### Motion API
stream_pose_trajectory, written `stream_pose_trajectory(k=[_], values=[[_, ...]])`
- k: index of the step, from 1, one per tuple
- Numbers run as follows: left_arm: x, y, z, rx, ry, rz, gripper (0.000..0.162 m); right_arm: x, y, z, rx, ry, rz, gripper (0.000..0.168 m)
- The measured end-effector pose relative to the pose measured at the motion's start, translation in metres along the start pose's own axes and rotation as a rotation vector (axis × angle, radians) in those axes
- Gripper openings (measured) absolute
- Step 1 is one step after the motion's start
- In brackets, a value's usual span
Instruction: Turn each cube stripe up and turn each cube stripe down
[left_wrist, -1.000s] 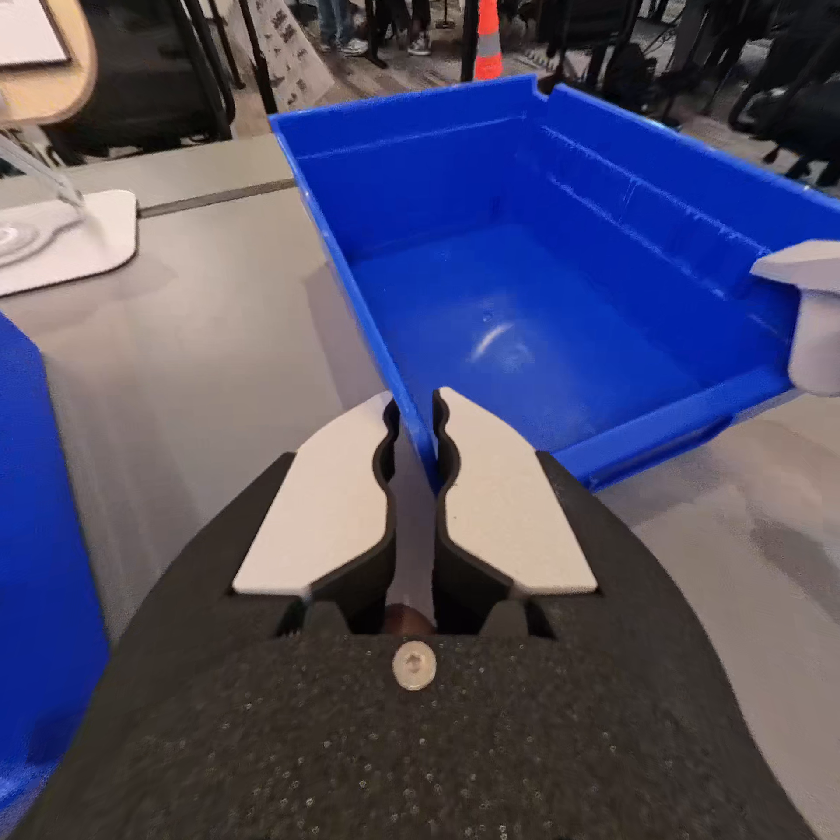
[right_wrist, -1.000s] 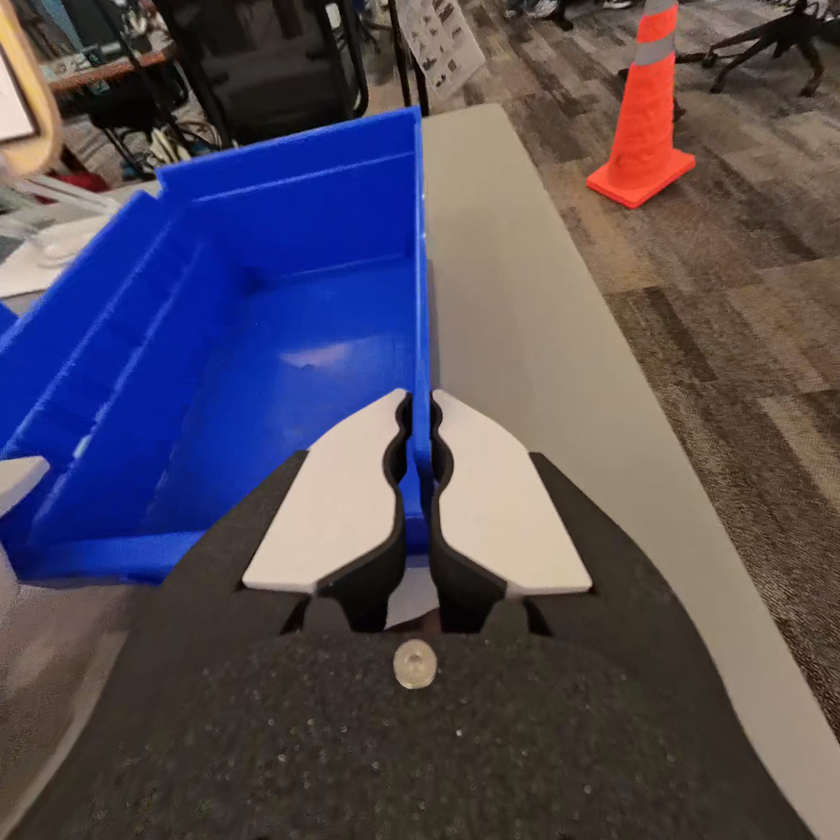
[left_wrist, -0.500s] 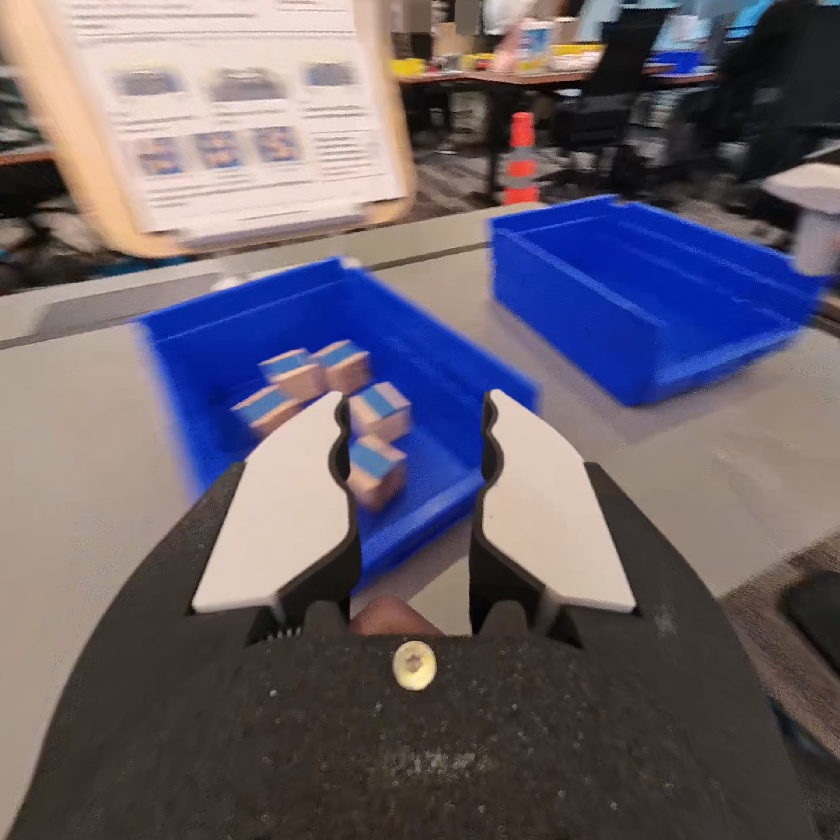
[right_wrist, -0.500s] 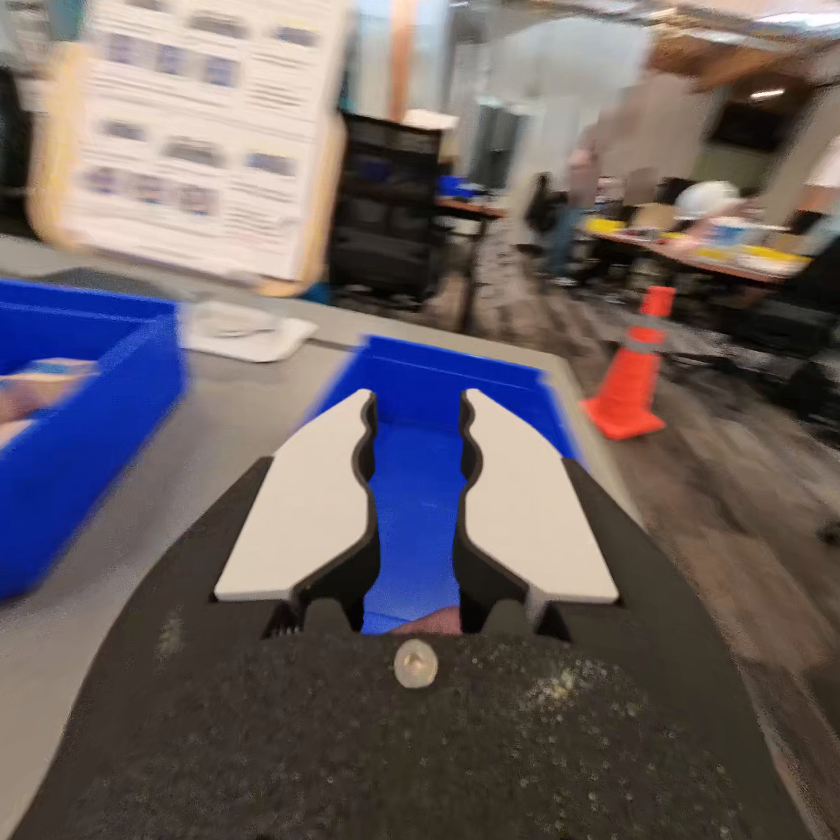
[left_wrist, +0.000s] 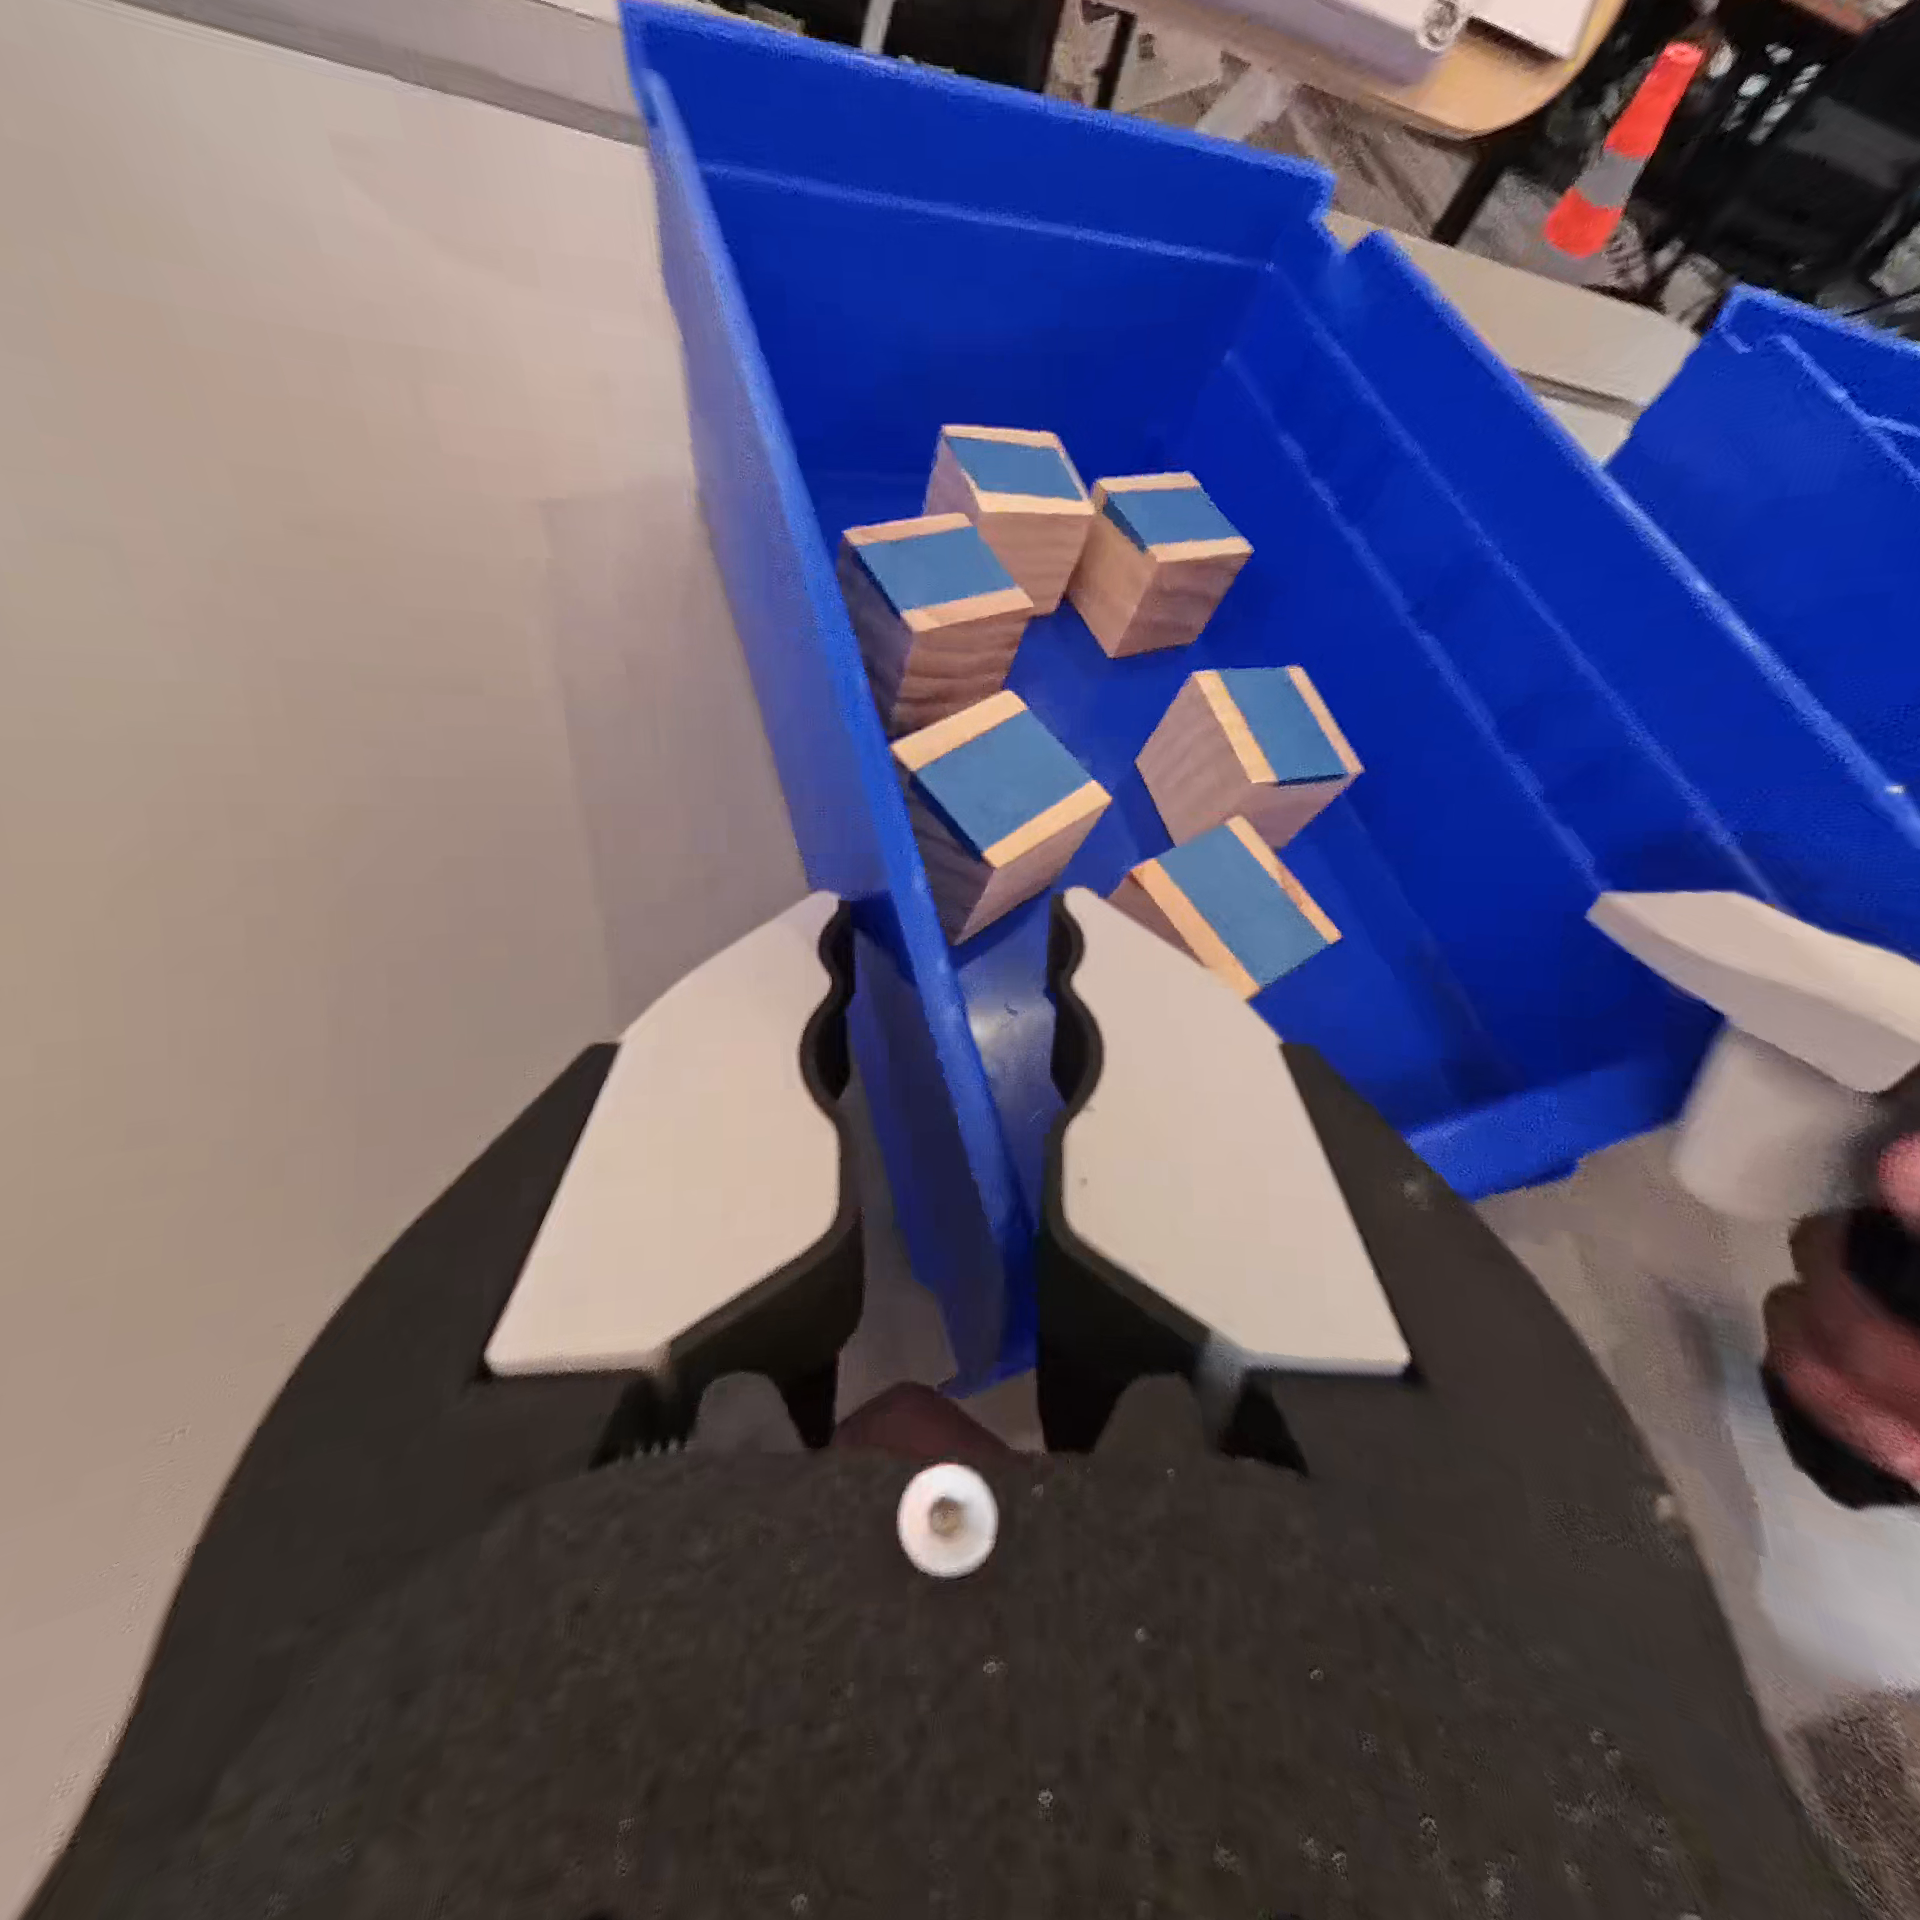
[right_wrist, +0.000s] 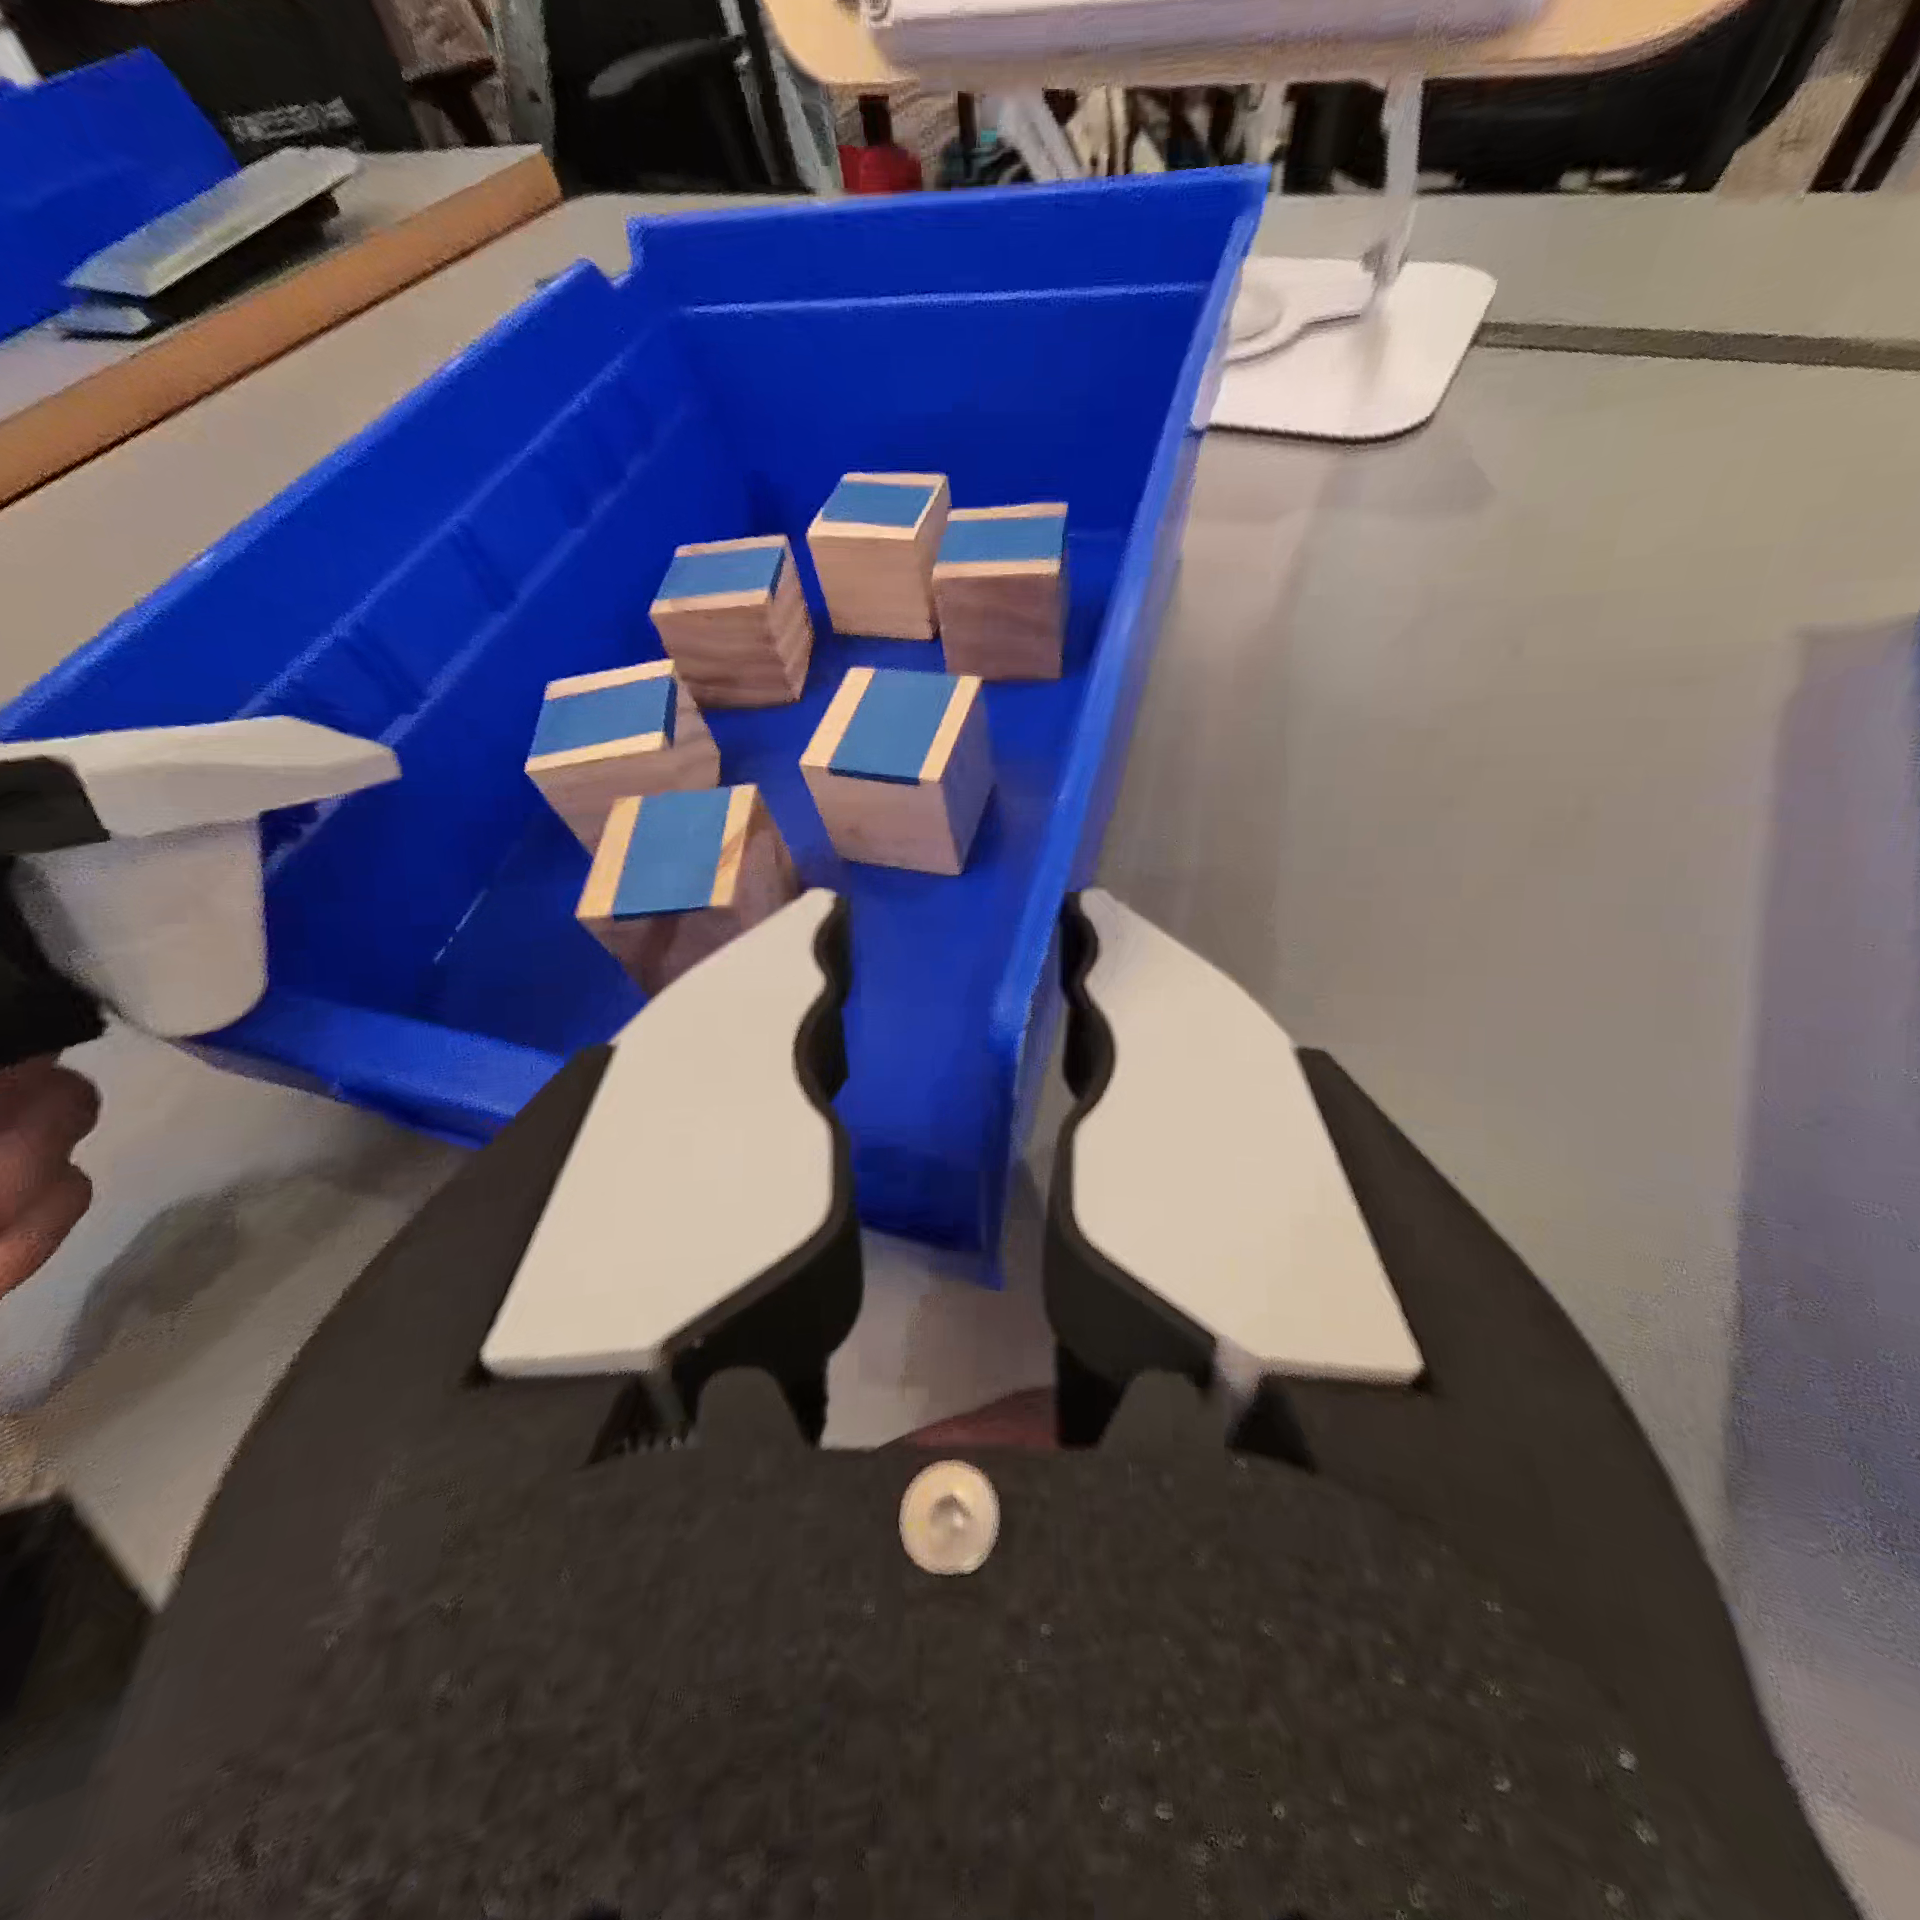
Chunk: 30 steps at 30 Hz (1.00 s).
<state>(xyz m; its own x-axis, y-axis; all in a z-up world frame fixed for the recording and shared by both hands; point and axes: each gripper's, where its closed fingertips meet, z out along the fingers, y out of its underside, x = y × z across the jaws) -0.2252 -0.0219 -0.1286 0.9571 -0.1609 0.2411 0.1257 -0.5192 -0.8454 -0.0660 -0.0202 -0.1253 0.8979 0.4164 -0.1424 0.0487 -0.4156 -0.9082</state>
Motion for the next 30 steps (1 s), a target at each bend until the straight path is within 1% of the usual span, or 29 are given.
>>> stream_pose_trajectory(k=[2,3,4,5,6,7,8,13,15,18,21,25,28,30], values=[[-0.005,-0.003,0.001,0.007,-0.019,0.008,0.028,0.001,-0.003,0.004,0.036,0.027,0.022,0.034],[-0.009,-0.005,0.001,0.01,-0.03,0.013,0.027,0.001,-0.005,0.005,0.055,0.048,0.057,0.028],[-0.015,-0.008,0.0,0.024,-0.061,0.021,0.022,0.002,-0.007,0.004,0.082,0.087,0.096,0.016],[-0.025,-0.013,-0.003,0.051,-0.111,0.04,0.014,0.0,-0.008,0.003,0.095,0.121,0.104,0.007],[-0.035,-0.017,-0.007,0.082,-0.164,0.075,0.006,-0.008,-0.007,0.003,0.088,0.144,0.092,0.006],[-0.043,-0.02,-0.01,0.102,-0.198,0.104,0.003,-0.016,-0.006,0.004,0.089,0.169,0.091,0.005],[-0.05,-0.022,-0.013,0.108,-0.199,0.101,0.003,-0.024,-0.006,0.005,0.097,0.188,0.099,0.004],[-0.101,-0.045,-0.034,0.15,-0.229,0.136,0.003,-0.074,-0.019,0.028,0.144,0.163,0.111,0.005],[-0.131,-0.059,-0.043,0.165,-0.242,0.153,0.003,-0.102,-0.028,0.044,0.158,0.152,0.102,0.005],[-0.182,-0.075,-0.049,0.167,-0.219,0.162,0.002,-0.148,-0.04,0.072,0.168,0.134,0.073,0.007],[-0.235,-0.086,-0.047,0.142,-0.214,0.166,0.003,-0.191,-0.05,0.102,0.156,0.148,0.038,0.008],[-0.29,-0.093,-0.039,0.108,-0.209,0.175,0.003,-0.23,-0.048,0.143,0.11,0.163,0.019,0.008],[-0.311,-0.087,-0.027,0.049,-0.172,0.183,0.004,-0.245,-0.039,0.158,0.068,0.162,0.039,0.01],[-0.312,-0.088,-0.025,0.072,-0.123,0.178,0.004,-0.247,-0.039,0.158,0.091,0.166,0.025,0.012]])
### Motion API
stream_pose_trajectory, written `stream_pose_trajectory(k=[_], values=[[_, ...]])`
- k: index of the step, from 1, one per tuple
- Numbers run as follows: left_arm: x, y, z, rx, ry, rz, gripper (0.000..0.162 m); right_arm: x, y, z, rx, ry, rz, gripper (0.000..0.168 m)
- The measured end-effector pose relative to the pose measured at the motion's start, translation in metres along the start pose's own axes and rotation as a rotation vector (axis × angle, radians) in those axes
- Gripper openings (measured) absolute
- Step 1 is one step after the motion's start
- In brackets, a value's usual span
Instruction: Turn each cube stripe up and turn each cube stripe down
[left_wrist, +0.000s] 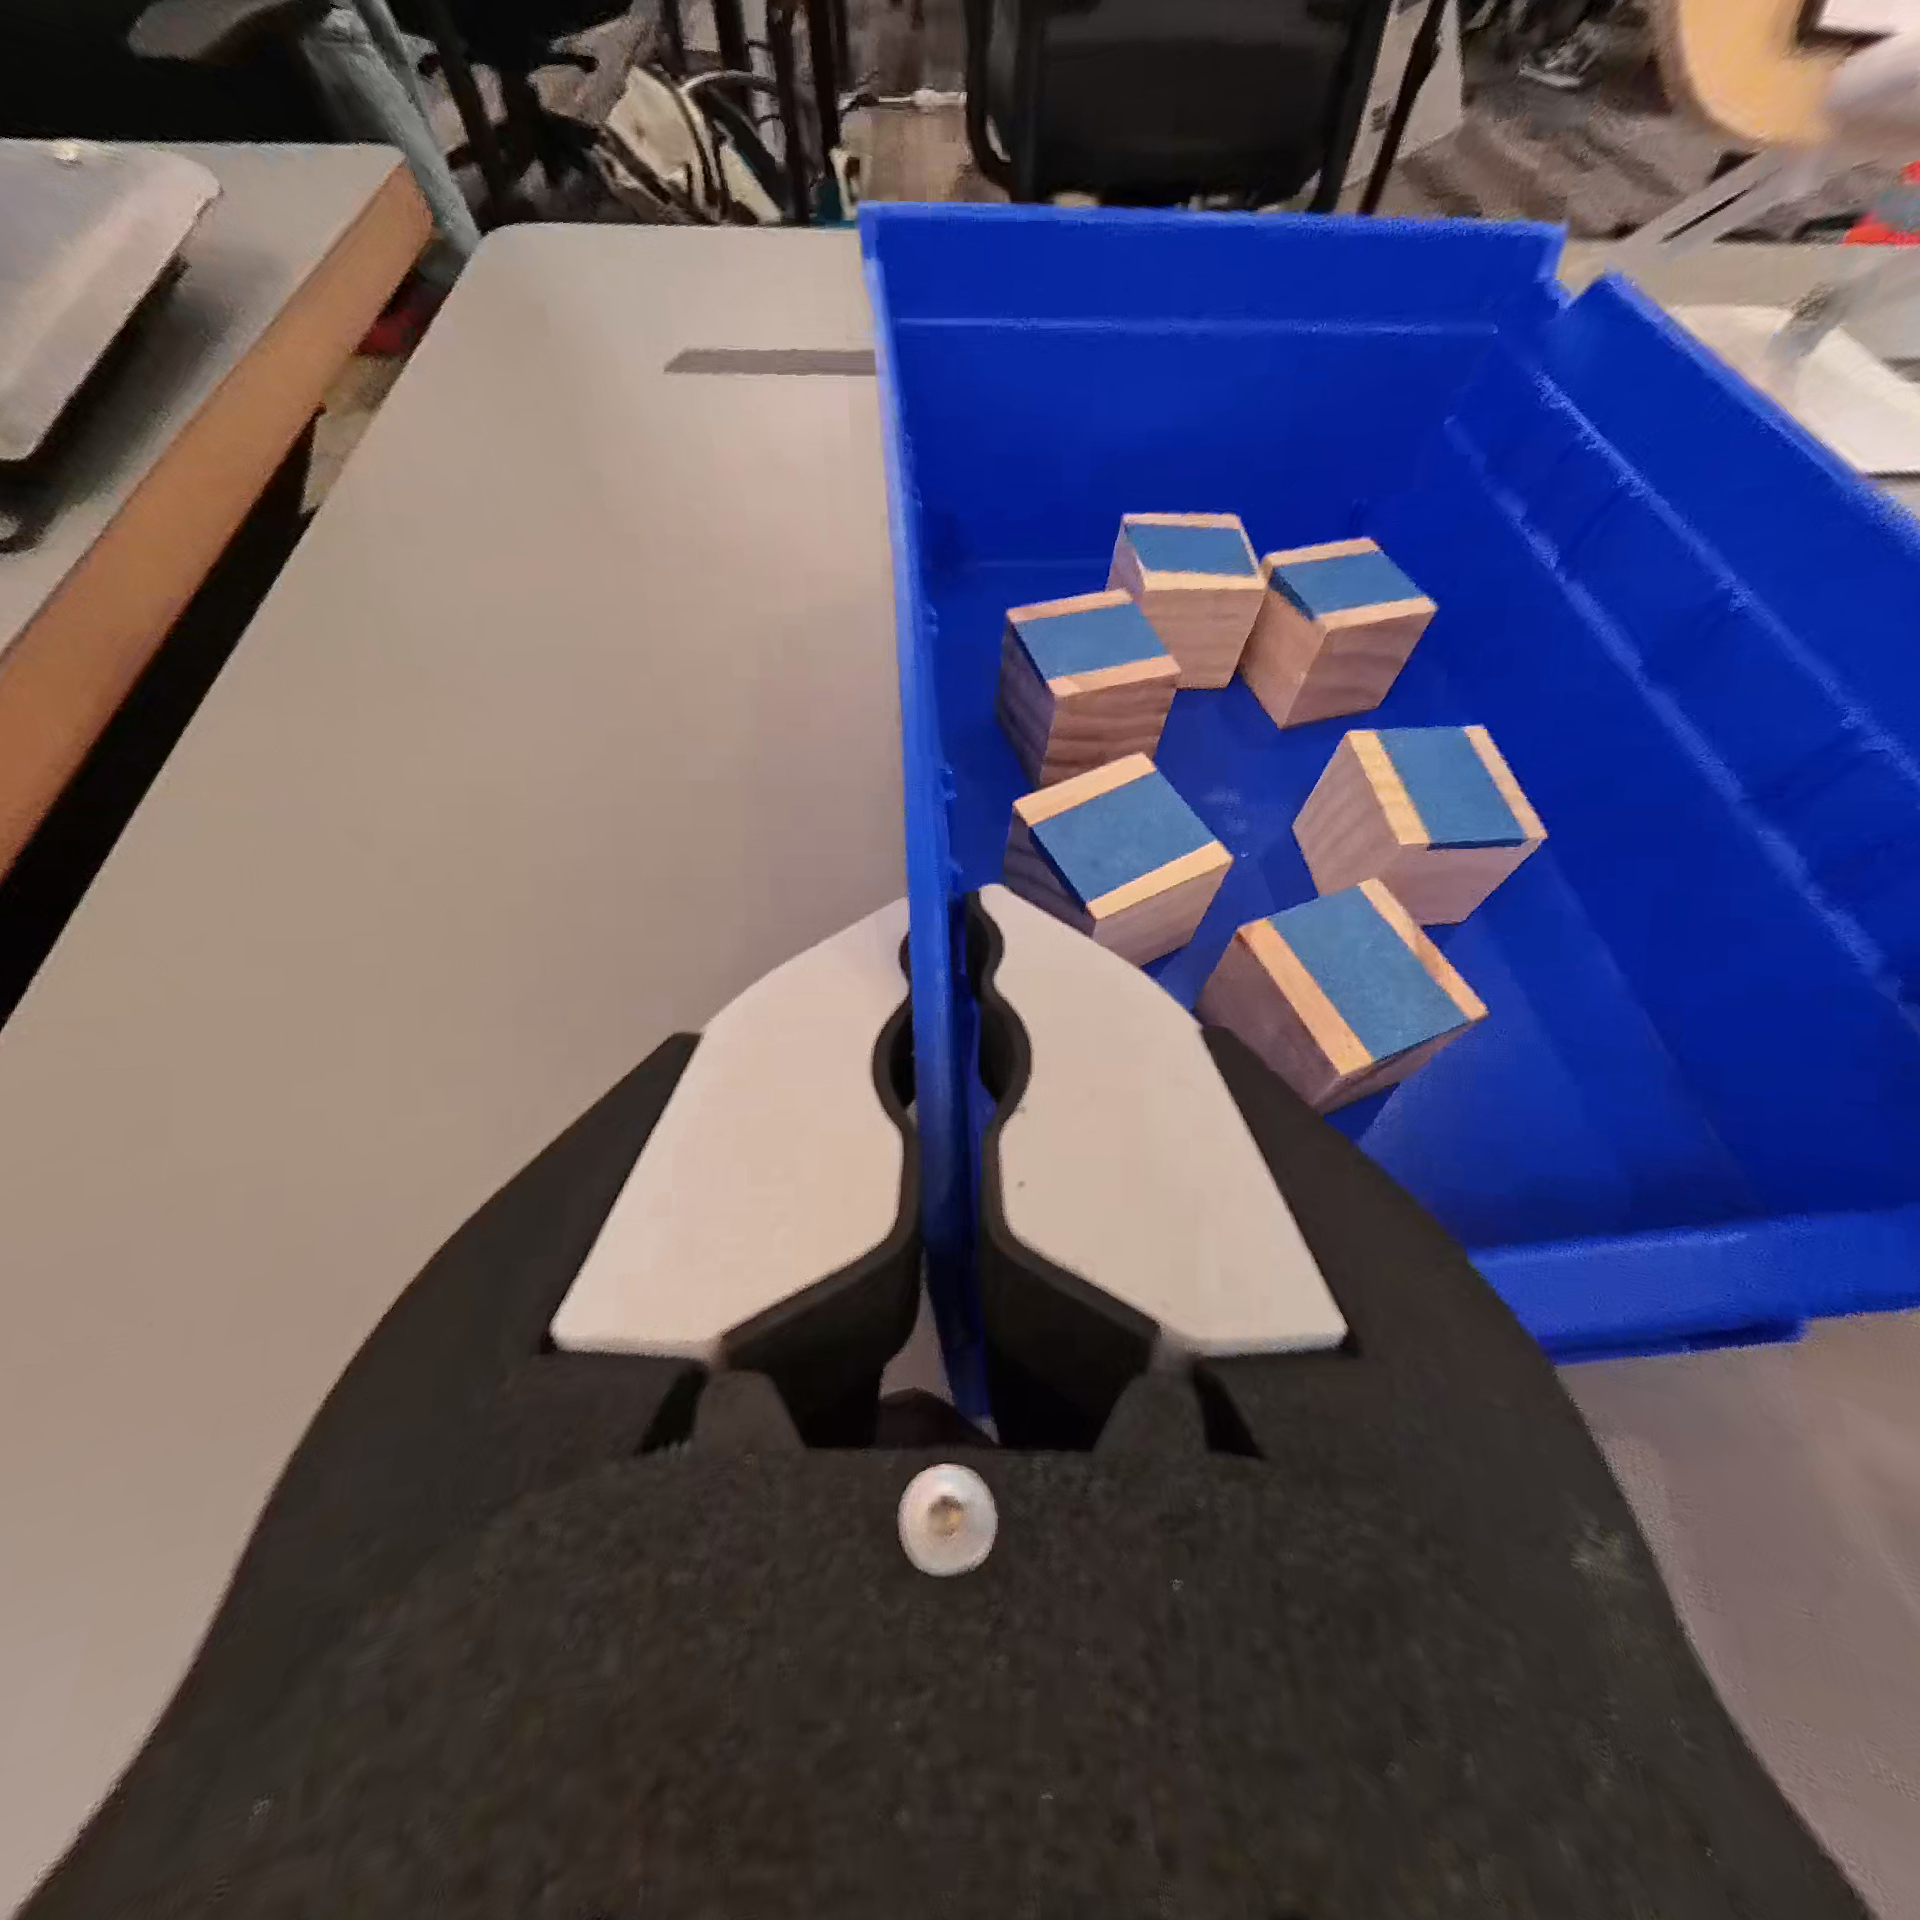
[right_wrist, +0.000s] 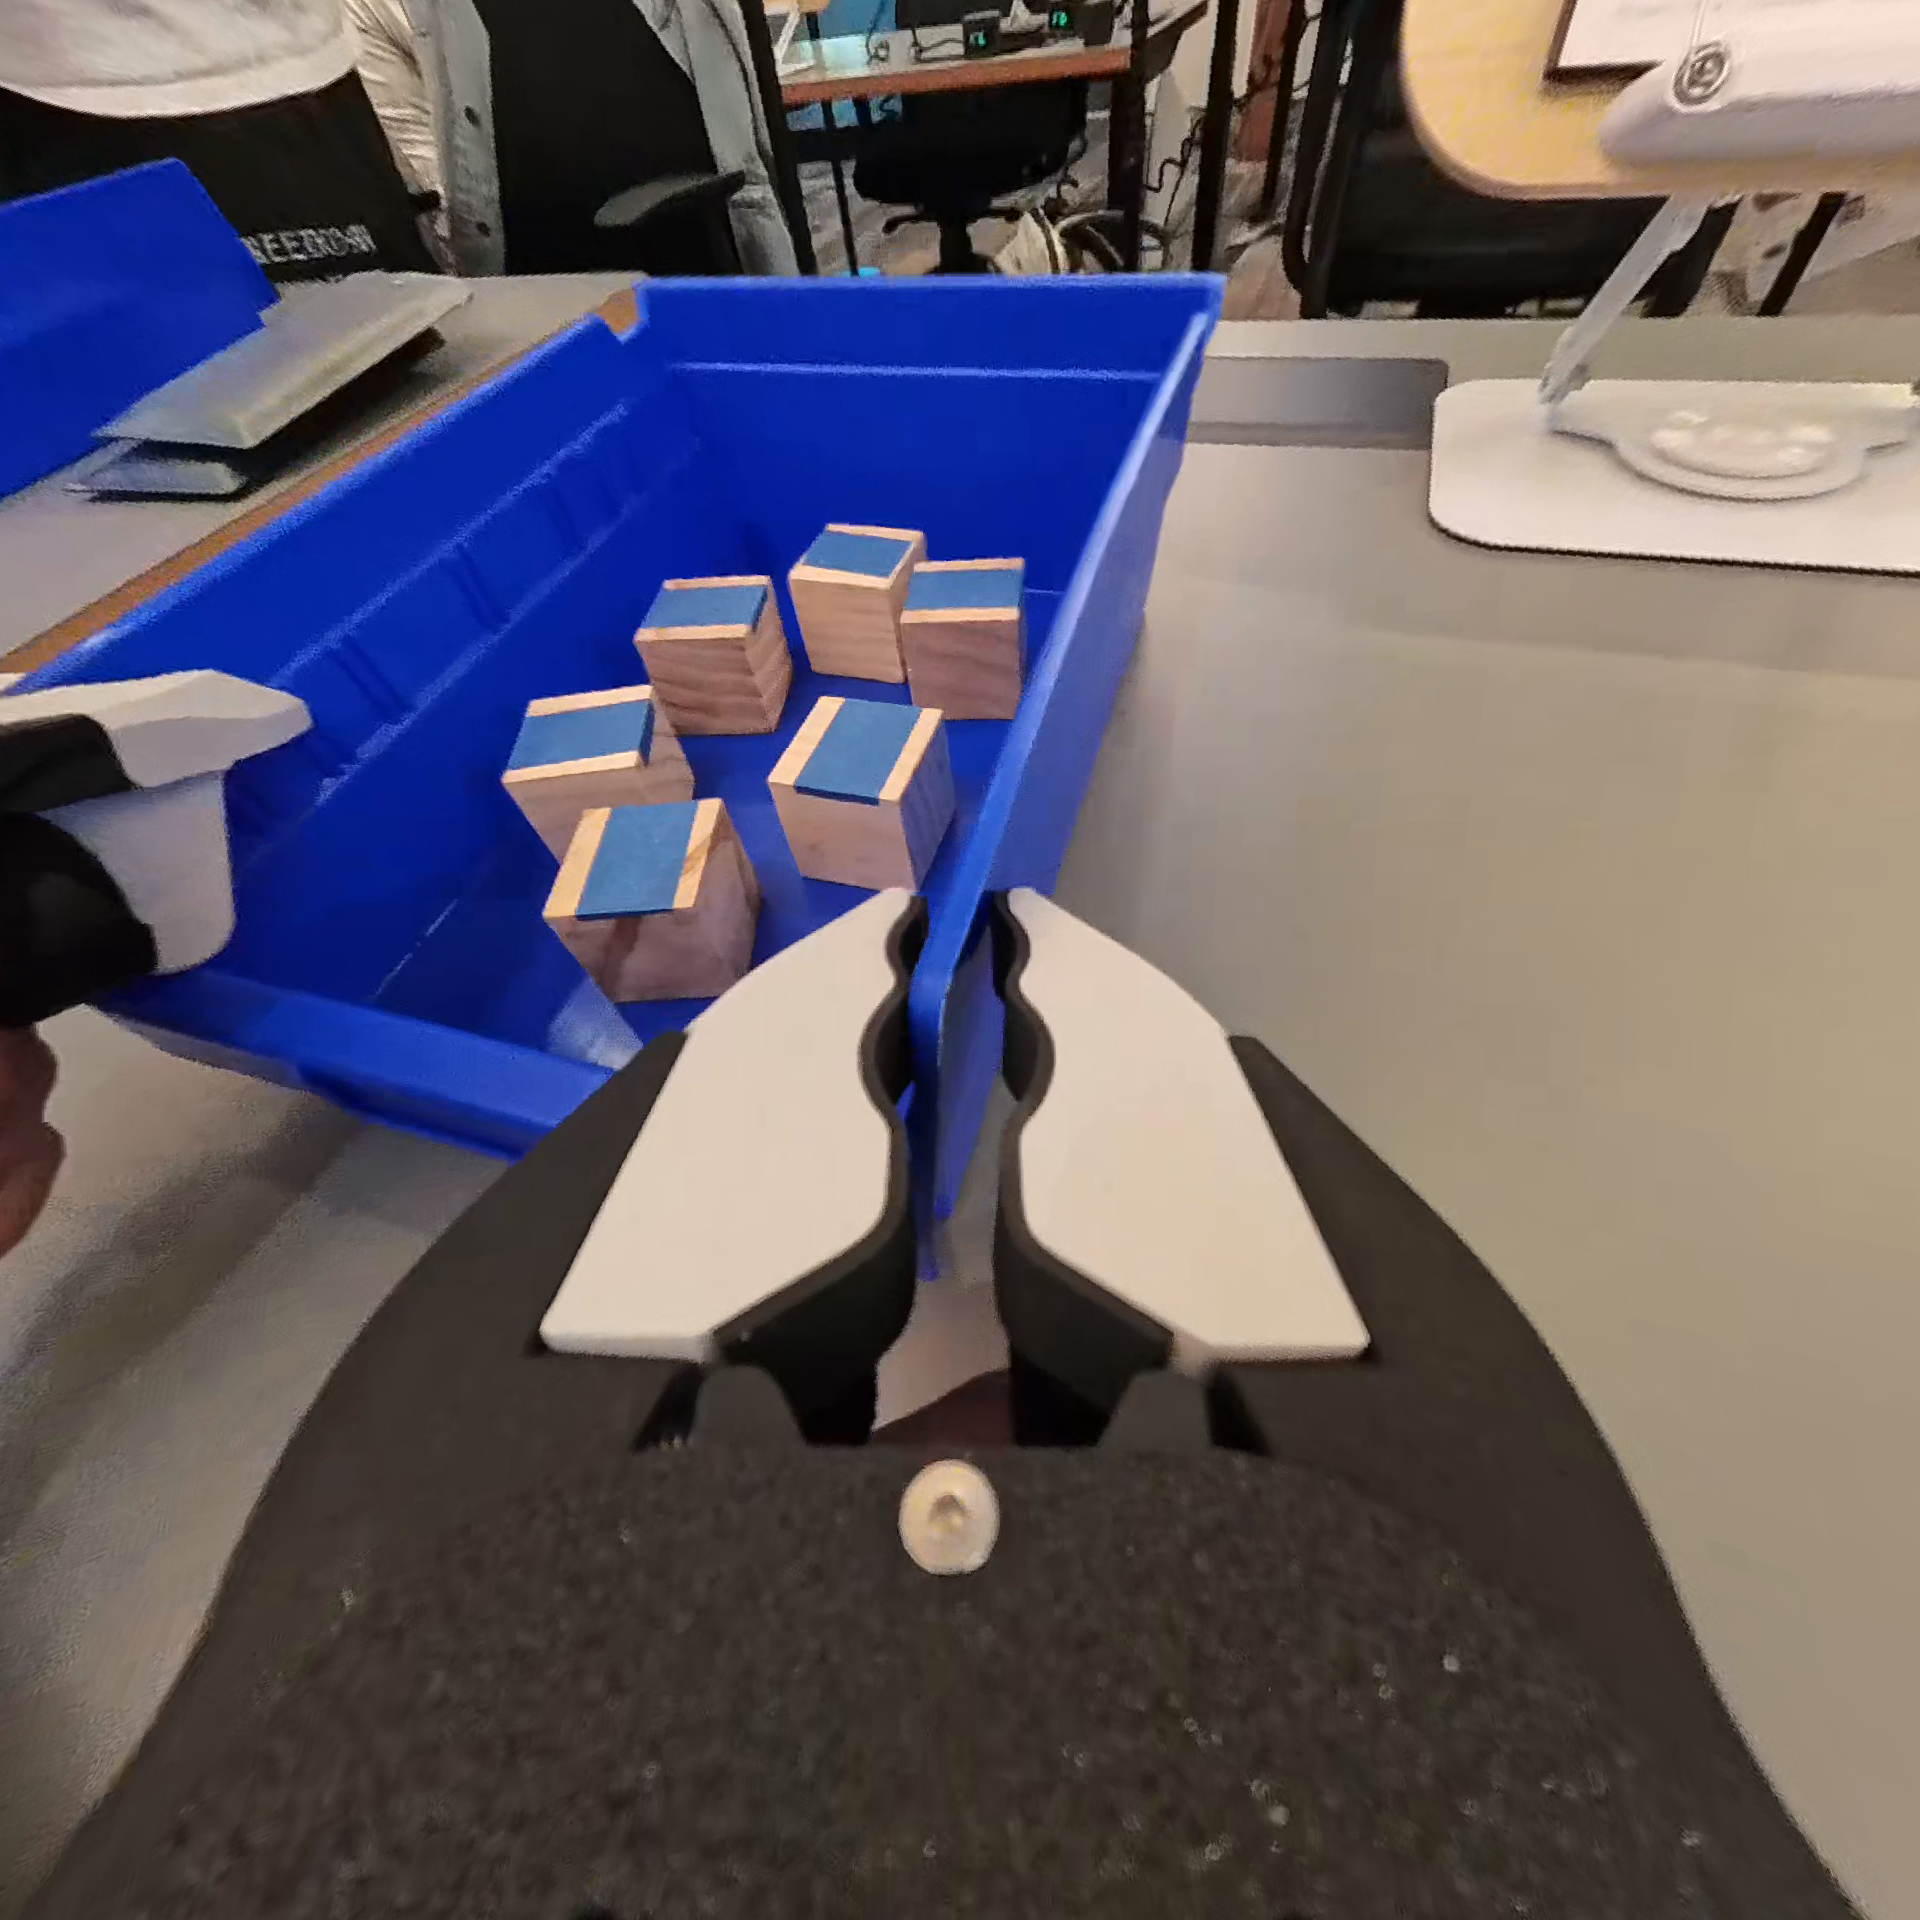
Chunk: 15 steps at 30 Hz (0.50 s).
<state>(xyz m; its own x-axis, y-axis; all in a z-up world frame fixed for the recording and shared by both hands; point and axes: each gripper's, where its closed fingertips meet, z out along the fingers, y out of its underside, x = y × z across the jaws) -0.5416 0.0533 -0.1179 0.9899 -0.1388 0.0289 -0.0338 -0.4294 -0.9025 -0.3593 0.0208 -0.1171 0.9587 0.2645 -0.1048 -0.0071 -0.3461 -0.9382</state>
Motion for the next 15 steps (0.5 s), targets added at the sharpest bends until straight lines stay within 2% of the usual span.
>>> stream_pose_trajectory(k=[4,5,6,7,8,9,12,15], values=[[-0.004,0.001,0.001,-0.014,0.0,-0.034,0.006,-0.005,0.001,-0.004,-0.016,-0.12,-0.005,0.019],[-0.012,0.002,-0.003,-0.025,-0.053,-0.044,0.026,-0.007,0.002,-0.008,-0.048,-0.184,-0.032,0.023],[-0.022,0.004,-0.011,-0.045,-0.114,-0.042,0.046,-0.006,0.006,-0.015,-0.106,-0.261,-0.075,0.037],[-0.029,0.005,-0.022,-0.055,-0.151,-0.04,0.061,0.001,0.009,-0.025,-0.162,-0.323,-0.111,0.047],[-0.033,0.005,-0.035,-0.051,-0.173,-0.051,0.068,0.011,0.011,-0.038,-0.212,-0.391,-0.149,0.053],[-0.033,0.004,-0.049,-0.042,-0.174,-0.067,0.068,0.027,0.015,-0.052,-0.262,-0.437,-0.198,0.064],[-0.017,-0.002,-0.087,0.005,-0.147,-0.122,0.064,0.101,0.013,-0.091,-0.307,-0.451,-0.307,0.069],[0.051,-0.028,-0.119,0.176,0.09,-0.217,0.061,0.183,0.004,-0.125,-0.24,-0.374,-0.321,0.066]])
